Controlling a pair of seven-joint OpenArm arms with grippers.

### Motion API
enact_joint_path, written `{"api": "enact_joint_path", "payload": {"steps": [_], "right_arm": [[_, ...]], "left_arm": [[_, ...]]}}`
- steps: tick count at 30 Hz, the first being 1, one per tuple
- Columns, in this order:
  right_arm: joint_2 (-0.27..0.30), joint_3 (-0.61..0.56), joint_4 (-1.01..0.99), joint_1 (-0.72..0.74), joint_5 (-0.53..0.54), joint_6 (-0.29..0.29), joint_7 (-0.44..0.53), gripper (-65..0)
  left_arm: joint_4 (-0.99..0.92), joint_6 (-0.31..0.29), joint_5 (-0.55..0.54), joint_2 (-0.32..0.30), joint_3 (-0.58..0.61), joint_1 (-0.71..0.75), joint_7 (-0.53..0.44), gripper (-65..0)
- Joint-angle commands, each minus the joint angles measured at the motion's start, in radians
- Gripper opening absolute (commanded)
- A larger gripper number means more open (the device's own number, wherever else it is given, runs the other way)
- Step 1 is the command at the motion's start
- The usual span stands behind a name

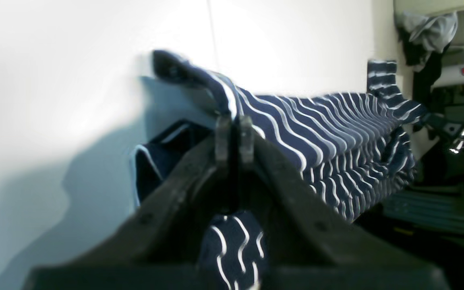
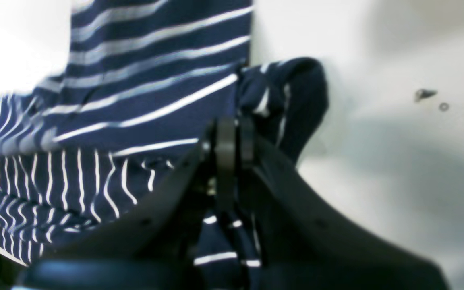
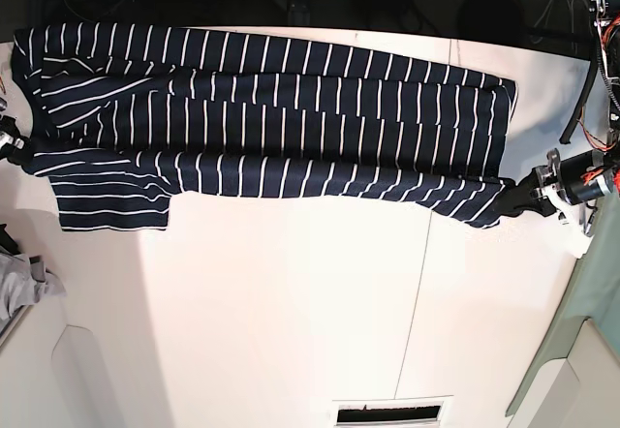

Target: Layout the t-shirt on the table in an organized manner, then fold the t-shirt properly

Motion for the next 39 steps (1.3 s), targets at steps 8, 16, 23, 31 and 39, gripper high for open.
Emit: {"api": "enact_joint_path", "payload": {"steps": [8,16,23,31,39], "right_arm": [[0.033,0.025,0.018,0.010,0.015,0.004,0.000,-65.0],[0.033,0.024,0.018,0.007,0.016,0.003,-0.026,-65.0],[0.033,0.024,0.018,0.008,0.015,0.003,-0.026,-65.0],[0.033,0.024,0.018,0.008,0.015,0.003,-0.025,-65.0],[0.027,0.024,0.018,0.007,0.016,0.000,-0.026,-65.0]], "left_arm": [[0.034,-0.012,-0.237,-0.027,-0.006,0.022,0.222,-65.0],[0.093,-0.012,-0.236,-0.027,-0.006,0.109,0.222,-65.0],[0.093,-0.012,-0.122,-0.029,-0.006,0.158,0.082,-65.0],[0.093,-0.012,-0.137,-0.029,-0.006,0.158,0.112,-61.5],[0.093,-0.012,-0.229,-0.029,-0.006,0.158,0.120,-51.2]]}}
